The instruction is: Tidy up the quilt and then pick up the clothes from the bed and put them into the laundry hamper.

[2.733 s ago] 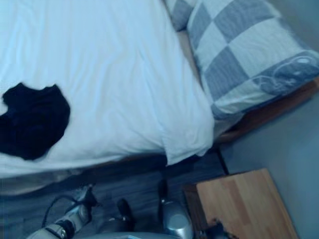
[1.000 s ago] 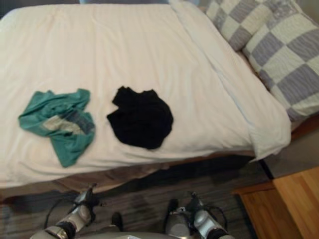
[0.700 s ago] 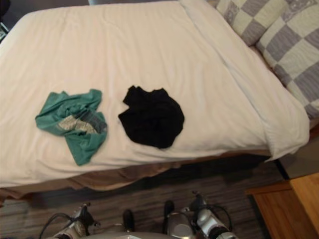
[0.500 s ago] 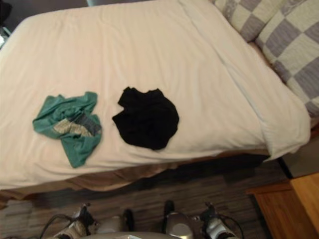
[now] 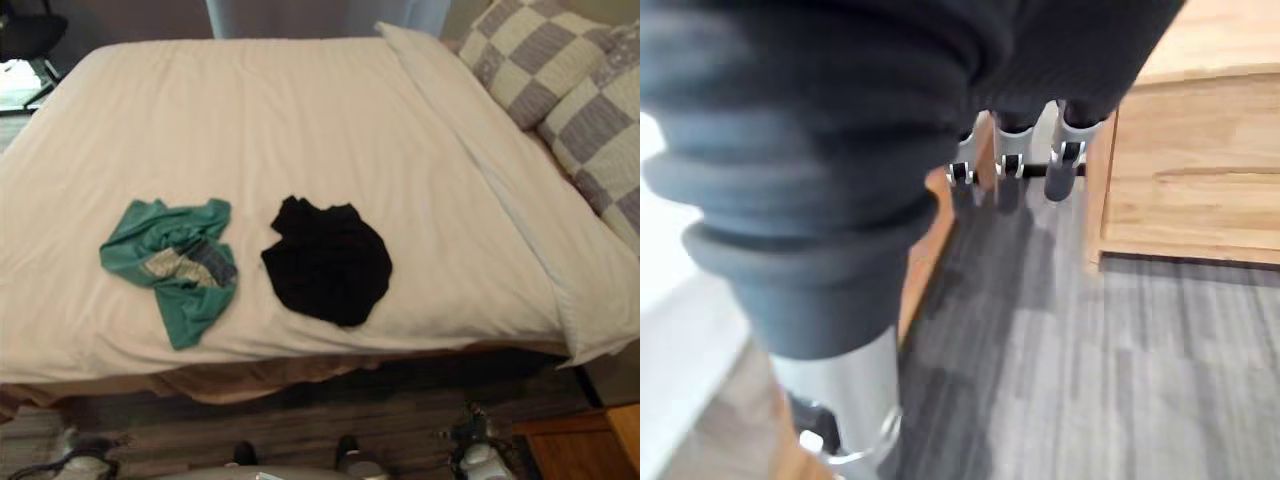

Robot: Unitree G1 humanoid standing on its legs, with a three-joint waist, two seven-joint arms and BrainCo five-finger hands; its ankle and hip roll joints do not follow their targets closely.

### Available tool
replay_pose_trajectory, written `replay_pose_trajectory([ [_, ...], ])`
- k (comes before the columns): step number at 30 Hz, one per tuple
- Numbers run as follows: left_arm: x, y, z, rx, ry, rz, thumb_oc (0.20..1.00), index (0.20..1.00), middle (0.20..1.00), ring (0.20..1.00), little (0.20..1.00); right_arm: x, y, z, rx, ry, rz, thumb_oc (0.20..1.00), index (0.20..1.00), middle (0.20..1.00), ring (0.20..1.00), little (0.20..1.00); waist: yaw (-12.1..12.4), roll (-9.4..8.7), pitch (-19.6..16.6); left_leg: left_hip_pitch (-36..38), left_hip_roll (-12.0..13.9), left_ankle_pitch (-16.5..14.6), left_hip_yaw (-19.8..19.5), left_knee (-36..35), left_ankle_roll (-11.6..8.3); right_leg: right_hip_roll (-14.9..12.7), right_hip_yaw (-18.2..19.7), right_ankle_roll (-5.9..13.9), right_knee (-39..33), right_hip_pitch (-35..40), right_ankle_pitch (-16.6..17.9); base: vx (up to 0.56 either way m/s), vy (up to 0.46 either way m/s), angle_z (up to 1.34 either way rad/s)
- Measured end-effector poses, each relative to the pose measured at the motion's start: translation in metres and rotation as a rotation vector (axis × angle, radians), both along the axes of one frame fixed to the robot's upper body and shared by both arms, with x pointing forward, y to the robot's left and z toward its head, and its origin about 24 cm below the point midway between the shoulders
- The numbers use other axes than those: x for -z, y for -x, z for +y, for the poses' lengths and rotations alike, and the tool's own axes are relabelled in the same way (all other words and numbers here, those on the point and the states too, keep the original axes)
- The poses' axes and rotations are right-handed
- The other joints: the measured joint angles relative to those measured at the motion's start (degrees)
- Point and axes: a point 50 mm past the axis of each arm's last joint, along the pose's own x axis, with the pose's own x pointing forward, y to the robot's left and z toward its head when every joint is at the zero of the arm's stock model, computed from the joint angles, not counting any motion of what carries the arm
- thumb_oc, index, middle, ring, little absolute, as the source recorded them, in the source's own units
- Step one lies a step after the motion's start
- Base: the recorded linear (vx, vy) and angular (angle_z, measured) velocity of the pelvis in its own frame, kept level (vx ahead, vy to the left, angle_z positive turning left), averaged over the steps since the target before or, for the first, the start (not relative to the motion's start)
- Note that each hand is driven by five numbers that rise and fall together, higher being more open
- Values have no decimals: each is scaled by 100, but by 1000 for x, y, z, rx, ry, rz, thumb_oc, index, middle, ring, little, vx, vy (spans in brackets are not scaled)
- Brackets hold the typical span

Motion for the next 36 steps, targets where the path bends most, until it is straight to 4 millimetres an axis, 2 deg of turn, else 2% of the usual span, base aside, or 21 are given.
replay_pose_trajectory([
  [1, -1, 5, 1, -168, 29, -118, 1000, 1000, 1000, 1000, 1000, -15, -7, -10, 13, 44, -85, 1000, 1000, 1000, 1000, 1000, 3, 53, 29, -6, -70, -22, 6, -1, 27, -67, 19, 76, -46, 2, 29, 0, 0, 0],
  [3, -4, 8, 0, -331, 63, -291, 1000, 1000, 1000, 1000, 1000, -40, -18, -22, -23, 129, -188, 1000, 1000, 1000, 1000, 1000, 14, 63, 27, -15, -142, -47, 8, -2, 44, -120, 40, 202, -190, 53, 117, 20, 12, -2],
  [6, -20, 0, 0, -429, 84, -530, 1000, 1000, 1000, 1000, 1000, -81, -24, -44, -69, 291, -307, 1000, 1000, 1000, 1000, 1000, 64, 82, 31, 17, -198, -80, -29, -38, 43, -153, 12, 269, -348, 197, 181, 48, 5, 8],
  [7, -33, -8, 1, -386, 71, -622, 1000, 1000, 1000, 1000, 1000, -96, -24, -50, -90, 362, -349, 1000, 1000, 1000, 1000, 1000, 111, 81, 31, 19, -200, -94, -34, -38, 24, -155, 6, 270, -349, 202, 182, 18, -10, 8],
  [8, -58, -24, 4, -288, 30, -755, 1000, 1000, 1000, 1000, 1000, -116, -24, -61, -105, 465, -390, 1000, 1000, 1000, 1000, 1000, 167, 62, 34, -11, -199, -63, -47, -37, 60, -151, 2, 278, -344, 204, 187, 13, -16, 6],
  [10, -88, -44, 10, -169, -29, -859, 1000, 1000, 1000, 1000, 1000, -137, -32, -70, -113, 551, -445, 1000, 1000, 1000, 1000, 1000, 208, 61, 23, -23, -199, -87, -104, -39, 28, -148, -20, 278, -343, 216, 187, 14, -19, 9],
  [12, -152, -85, 21, 109, -210, -1010, 1000, 1000, 1000, 1000, 1000, -165, -48, -76, -127, 628, -540, 1000, 1000, 1000, 1000, 1000, 276, 66, 27, -43, -198, -67, -135, -39, 43, -147, -34, 288, -320, 208, 194, -20, -21, 6],
  [13, -164, -95, 22, 158, -240, -1032, 1000, 1000, 1000, 1000, 1000, -168, -53, -75, -132, 630, -557, 1000, 1000, 1000, 1000, 1000, 290, 78, 25, -47, -202, -58, -141, -38, 50, -146, -38, 290, -319, 210, 197, 0, 0, 0],
  [17, -220, -142, 15, 479, -423, -1046, 1000, 1000, 1000, 1000, 1000, -188, -87, -52, -236, 614, -674, 1000, 1000, 1000, 1000, 1000, 269, 159, 68, -246, -221, 57, -141, -2, 123, -167, -38, 286, -302, -78, 226, -147, -12, 2],
  [18, -245, -169, 0, 638, -496, -1064, 1000, 1000, 1000, 1000, 1000, -208, -110, -35, -304, 609, -780, 1000, 1000, 1000, 1000, 1000, 257, 214, 215, -459, -234, 157, -130, 1, 158, -173, -33, 244, -286, -291, 347, -222, 11, -7],
  [19, -254, -180, -6, 665, -526, -1082, 1000, 1000, 1000, 1000, 1000, -219, -125, -23, -339, 602, -837, 1000, 1000, 1000, 1000, 1000, 251, 267, 306, -567, -236, 193, -102, 2, 173, -180, 4, 243, -249, -442, 373, -191, 21, -11],
  [22, -271, -219, -39, 796, -547, -1109, 1000, 1000, 1000, 1000, 1000, -258, -163, 22, -486, 577, -1029, 1000, 1000, 1000, 1000, 1000, 216, 359, 774, -789, -245, 293, 13, 2, 202, -192, 83, 225, -299, -706, 540, -94, 15, -17],
  [24, -269, -230, -49, 838, -554, -1071, 1000, 1000, 1000, 1000, 1000, -273, -174, 44, -551, 563, -1096, 1000, 1000, 1000, 1000, 1000, 149, 368, 980, -877, -237, 316, 88, 2, 201, -190, 157, 242, -302, -816, 569, -97, -1, -28],
  [25, -269, -244, -55, 868, -547, -1023, 1000, 1000, 1000, 1000, 1000, -286, -182, 63, -618, 556, -1154, 1000, 1000, 1000, 1000, 1000, 88, 361, 1204, -1033, -225, 343, 209, 2, 196, -183, 233, 244, -312, -1043, 649, -88, -11, -32],
  [26, -270, -251, -56, 871, -555, -998, 1000, 1000, 1000, 1000, 1000, -289, -184, 69, -639, 553, -1168, 1000, 1000, 1000, 1000, 1000, 0, 356, 1326, -1126, -220, 368, 219, 2, 202, -178, 239, 230, -312, -1130, 693, -80, -16, -24],
  [29, -282, -269, -49, 823, -591, -940, 1000, 1000, 1000, 1000, 1000, -291, -185, 76, -649, 535, -1190, 1000, 1000, 1000, 1000, 1000, -158, 309, 1692, -1363, -196, 399, 326, 1, 216, -145, 341, 149, -314, -1429, 810, -31, 10, -17],
  [30, -282, -271, -46, 810, -598, -921, 1000, 1000, 1000, 1000, 1000, -288, -184, 76, -644, 533, -1182, 1000, 1000, 1000, 1000, 1000, -195, 301, 1732, -1407, -194, 400, 350, 1, 216, -144, 356, 147, -313, -1480, 813, -17, 4, -19],
  [31, -279, -274, -39, 776, -612, -868, 1000, 1000, 1000, 1000, 1000, -281, -182, 74, -639, 526, -1163, 1000, 1000, 1000, 1000, 1000, -357, 257, 1850, -1424, -186, 400, 405, 1, 216, -129, 388, 132, -313, -1539, 824, -15, 4, -15],
  [33, -275, -276, -32, 735, -626, -819, 1000, 1000, 1000, 1000, 1000, -276, -180, 75, -631, 509, -1159, 1000, 1000, 1000, 1000, 1000, -404, 226, 1889, -1424, -173, 400, 487, 1, 216, -121, 417, 131, -315, -1566, 825, -20, -11, -18],
  [35, -269, -279, -26, 671, -621, -785, 1000, 1000, 1000, 1000, 1000, -260, -172, 71, -626, 499, -1119, 1000, 1000, 1000, 1000, 1000, -452, 209, 1907, -1410, -160, 403, 507, 0, 212, -114, 435, 131, -315, -1570, 824, -9, -12, -15],
  [36, -261, -276, -24, 656, -615, -756, 526, 526, 526, 526, 526, -249, -166, 69, -622, 491, -1083, 1000, 1000, 1000, 1000, 1000, -446, 207, 1909, -1382, -157, 413, 504, 0, 198, -115, 429, 131, -315, -1549, 824, 0, -4, -6],
])
